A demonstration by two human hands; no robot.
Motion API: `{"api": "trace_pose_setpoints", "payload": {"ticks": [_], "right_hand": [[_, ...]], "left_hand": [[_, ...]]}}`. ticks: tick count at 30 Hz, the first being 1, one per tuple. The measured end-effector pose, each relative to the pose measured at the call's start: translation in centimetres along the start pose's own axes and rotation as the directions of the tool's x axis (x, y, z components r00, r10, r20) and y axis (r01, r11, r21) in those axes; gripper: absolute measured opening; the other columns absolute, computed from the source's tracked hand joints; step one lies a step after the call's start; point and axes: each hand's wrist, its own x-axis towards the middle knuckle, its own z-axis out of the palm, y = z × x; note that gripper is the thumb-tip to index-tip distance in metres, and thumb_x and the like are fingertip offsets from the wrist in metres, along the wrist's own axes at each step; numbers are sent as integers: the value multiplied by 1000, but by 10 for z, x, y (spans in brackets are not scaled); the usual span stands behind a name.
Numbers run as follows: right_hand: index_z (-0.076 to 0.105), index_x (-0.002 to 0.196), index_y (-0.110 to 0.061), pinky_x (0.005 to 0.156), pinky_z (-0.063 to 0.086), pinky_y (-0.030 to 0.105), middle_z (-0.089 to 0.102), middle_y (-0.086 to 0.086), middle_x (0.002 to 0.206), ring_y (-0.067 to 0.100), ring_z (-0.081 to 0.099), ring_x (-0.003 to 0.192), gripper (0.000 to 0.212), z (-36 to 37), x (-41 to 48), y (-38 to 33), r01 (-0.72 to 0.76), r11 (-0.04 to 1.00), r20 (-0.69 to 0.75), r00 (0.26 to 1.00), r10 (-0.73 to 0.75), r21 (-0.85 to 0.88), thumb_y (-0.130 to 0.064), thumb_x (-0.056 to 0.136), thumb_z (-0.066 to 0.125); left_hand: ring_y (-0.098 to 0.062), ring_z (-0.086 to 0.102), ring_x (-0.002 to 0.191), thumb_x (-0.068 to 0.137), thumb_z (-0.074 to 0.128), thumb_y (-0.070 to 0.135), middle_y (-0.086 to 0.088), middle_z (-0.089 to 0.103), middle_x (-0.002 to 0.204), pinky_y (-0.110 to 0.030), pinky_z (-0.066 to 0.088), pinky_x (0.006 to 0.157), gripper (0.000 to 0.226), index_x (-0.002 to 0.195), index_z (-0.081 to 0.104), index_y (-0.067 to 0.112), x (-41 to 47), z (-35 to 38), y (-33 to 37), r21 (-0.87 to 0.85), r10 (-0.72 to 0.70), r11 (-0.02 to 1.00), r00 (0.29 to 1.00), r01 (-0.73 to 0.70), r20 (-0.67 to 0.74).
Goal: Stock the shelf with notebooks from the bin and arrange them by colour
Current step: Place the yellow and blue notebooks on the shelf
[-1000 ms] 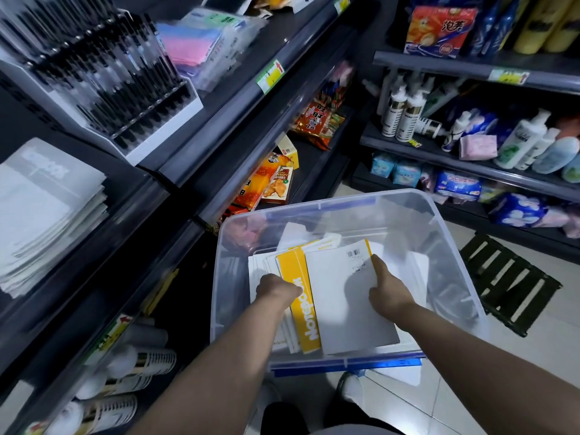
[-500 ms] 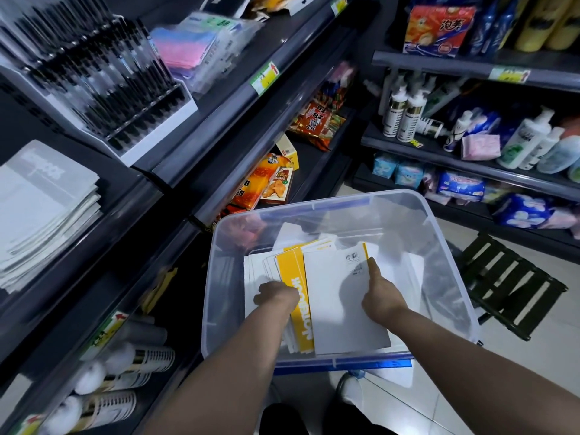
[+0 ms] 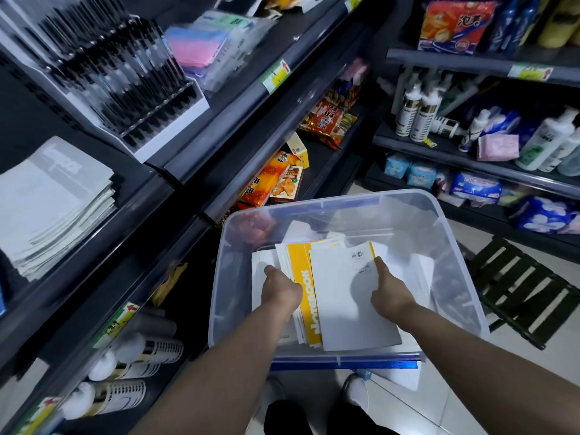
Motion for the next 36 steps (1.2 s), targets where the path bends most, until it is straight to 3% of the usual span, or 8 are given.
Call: {"api": "trace_pose_setpoints", "payload": {"ticks": [5, 11, 18, 22, 26, 29, 32, 36], "right_hand": [[10, 151, -32, 80, 38, 28, 56, 9, 118, 24, 48, 91, 79, -15, -13, -10, 171, 968, -76, 984, -159, 184, 4, 86, 38], [26, 144, -43, 103, 41, 39, 51, -9, 136, 22, 51, 120, 81, -19, -30, -45, 378, 860, -141, 926, -351, 343, 8, 82, 38], [26, 146, -38, 113, 33, 30, 38, -21, 145, -3, 35, 132, 83, -8, -80, -139, 604, 596, -142, 756, -639, 529, 19, 86, 34], [25, 146, -30, 97, 28, -3, 37, -33, 133, -25, 36, 116, 78, 11, -109, -198, 717, 507, -201, 651, -732, 479, 20, 87, 35], [22, 146, -41, 100, 35, 28, 46, -18, 134, 12, 44, 125, 81, 45, -138, -252, 829, 483, -201, 543, -815, 282, 10, 86, 41], [26, 146, -35, 101, 34, 28, 48, -7, 138, 19, 45, 129, 79, 79, -158, -291, 833, 470, -166, 528, -833, 291, 12, 84, 39], [31, 145, -22, 101, 35, 26, 47, -5, 139, 15, 47, 127, 76, 119, -187, -329, 718, 445, -105, 579, -809, 535, 21, 83, 28], [32, 145, -20, 66, 46, 5, 50, 1, 137, 15, 53, 109, 74, 165, -221, -363, 638, 452, -40, 603, -796, 624, 22, 84, 26]], "left_hand": [[-30, 66, 89, 86, 51, 9, -9, 66, 102, -39, 55, 73, 58, 138, 23, 6, -17, -30, 2, 112, 239, 967, 965, -228, -106], [-24, 60, 93, 88, 54, 2, -5, 59, 106, -37, 50, 83, 39, 112, 29, 19, -44, -106, -16, -132, 324, 921, 908, -367, -267], [-29, 63, 92, 84, 55, 6, -3, 59, 102, -42, 53, 84, 41, 114, 32, 22, -88, -212, -53, -127, 327, 869, 747, -478, -579], [-25, 58, 83, 85, 54, 7, 1, 57, 95, -34, 46, 73, 43, 123, 37, 20, -115, -271, -89, -130, 211, 882, 626, -453, -751], [-26, 61, 82, 82, 53, 9, 2, 59, 89, -40, 51, 75, 40, 118, 40, 21, -144, -341, -154, -250, 27, 853, 516, -459, -856], [-25, 63, 90, 82, 54, 6, -1, 61, 103, -37, 53, 75, 40, 117, 42, 20, -164, -396, -210, -329, -104, 808, 431, -489, -896], [-19, 61, 77, 87, 54, -2, -5, 60, 105, -27, 45, 55, 40, 123, 47, 12, -184, -446, -264, -456, -227, 742, 456, -491, -860], [-22, 61, 67, 91, 52, -4, -9, 61, 86, -32, 49, 52, 15, 98, 52, 8, -184, -490, -323, -654, -350, 615, 591, -440, -727]]}}
